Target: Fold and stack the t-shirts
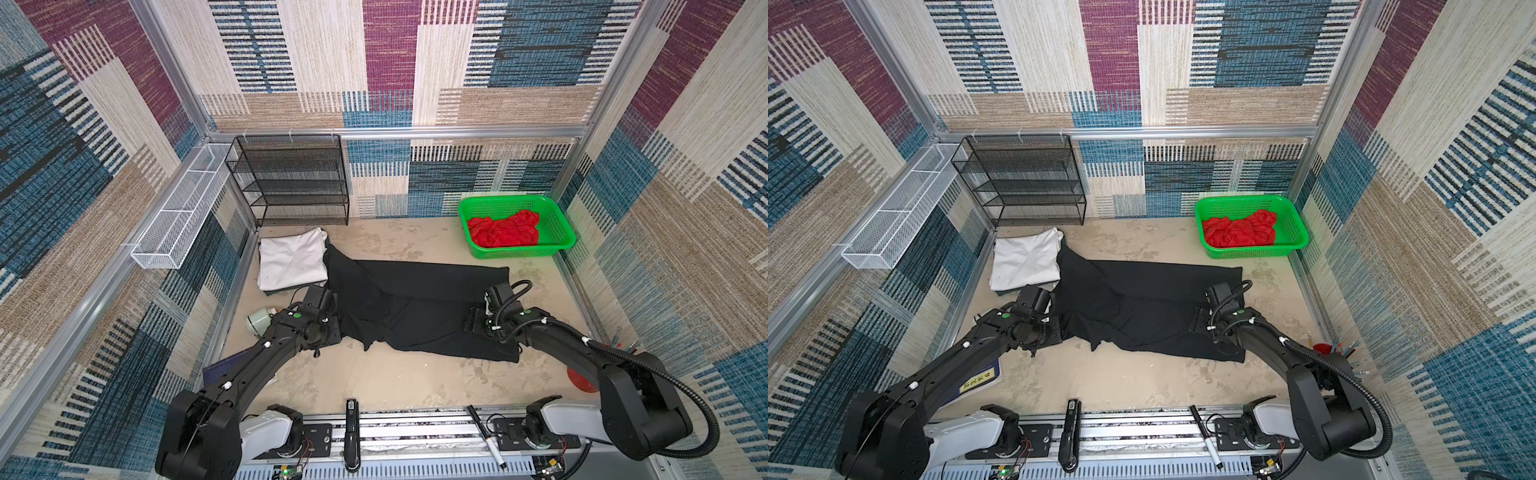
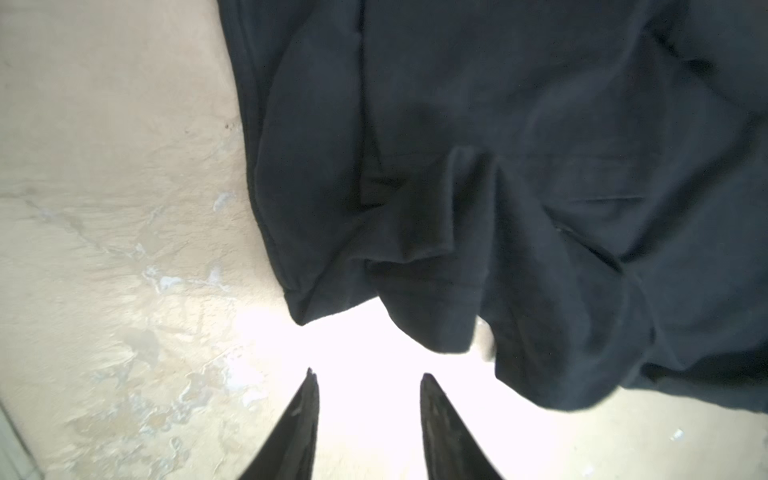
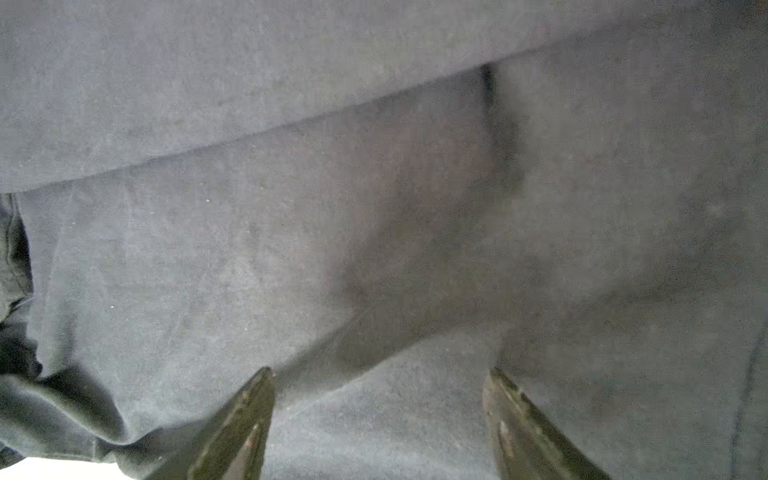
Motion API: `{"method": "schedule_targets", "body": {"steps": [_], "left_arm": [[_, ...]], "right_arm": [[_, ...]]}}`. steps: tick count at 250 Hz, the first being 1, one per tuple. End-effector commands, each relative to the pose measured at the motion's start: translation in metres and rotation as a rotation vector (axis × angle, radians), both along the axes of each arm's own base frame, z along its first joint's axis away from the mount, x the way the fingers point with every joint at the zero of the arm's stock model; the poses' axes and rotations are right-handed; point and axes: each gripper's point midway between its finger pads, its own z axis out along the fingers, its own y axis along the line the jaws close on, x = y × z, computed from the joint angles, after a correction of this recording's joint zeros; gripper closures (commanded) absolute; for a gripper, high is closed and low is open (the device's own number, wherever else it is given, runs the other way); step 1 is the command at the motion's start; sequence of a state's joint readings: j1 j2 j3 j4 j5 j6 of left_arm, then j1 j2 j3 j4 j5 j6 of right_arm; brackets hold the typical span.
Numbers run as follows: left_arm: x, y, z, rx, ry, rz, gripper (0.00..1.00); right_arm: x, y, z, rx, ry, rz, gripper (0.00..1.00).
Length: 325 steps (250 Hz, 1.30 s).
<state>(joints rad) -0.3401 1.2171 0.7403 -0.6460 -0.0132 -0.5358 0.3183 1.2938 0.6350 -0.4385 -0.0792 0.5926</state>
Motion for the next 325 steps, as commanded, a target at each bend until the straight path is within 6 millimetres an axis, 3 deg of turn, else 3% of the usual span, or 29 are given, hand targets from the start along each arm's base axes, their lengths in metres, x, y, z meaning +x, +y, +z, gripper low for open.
{"method": "schedule_targets", "body": {"steps": [1, 47, 127, 177, 250, 279, 297, 325], "left_arm": [[0.007, -0.006, -0.008, -0.028, 0.018, 0.029, 0.61], [0.013, -0.012, -0.023, -0.035, 0.050, 0.008, 0.61], [0.041, -0.028, -0.028, -0.069, 0.035, -0.017, 0.59], [0.048, -0.034, -0.031, -0.079, 0.051, -0.027, 0.60], [0.053, -0.039, -0.038, -0.093, 0.060, -0.011, 0.75], [0.050, -0.038, -0.039, -0.093, 0.073, -0.008, 0.92], [0.043, -0.036, -0.032, -0.091, 0.079, -0.011, 1.00], [0.014, -0.027, -0.018, -0.082, 0.126, 0.005, 1.00]], "right_arm": [[0.002, 0.000, 0.005, 0.000, -0.022, 0.001, 0.20], [-0.001, -0.001, 0.005, 0.008, -0.024, -0.008, 0.20], [0.003, 0.001, 0.004, 0.006, -0.017, -0.001, 0.20], [0.001, 0.001, 0.002, 0.008, -0.014, 0.000, 0.20], [0.001, 0.003, 0.004, 0.019, -0.020, 0.010, 0.20], [0.000, 0.002, 0.006, 0.016, -0.026, 0.007, 0.20], [0.000, 0.002, 0.007, 0.017, -0.031, 0.006, 0.20], [-0.002, 0.002, 0.007, 0.020, -0.033, 0.009, 0.20]]}}
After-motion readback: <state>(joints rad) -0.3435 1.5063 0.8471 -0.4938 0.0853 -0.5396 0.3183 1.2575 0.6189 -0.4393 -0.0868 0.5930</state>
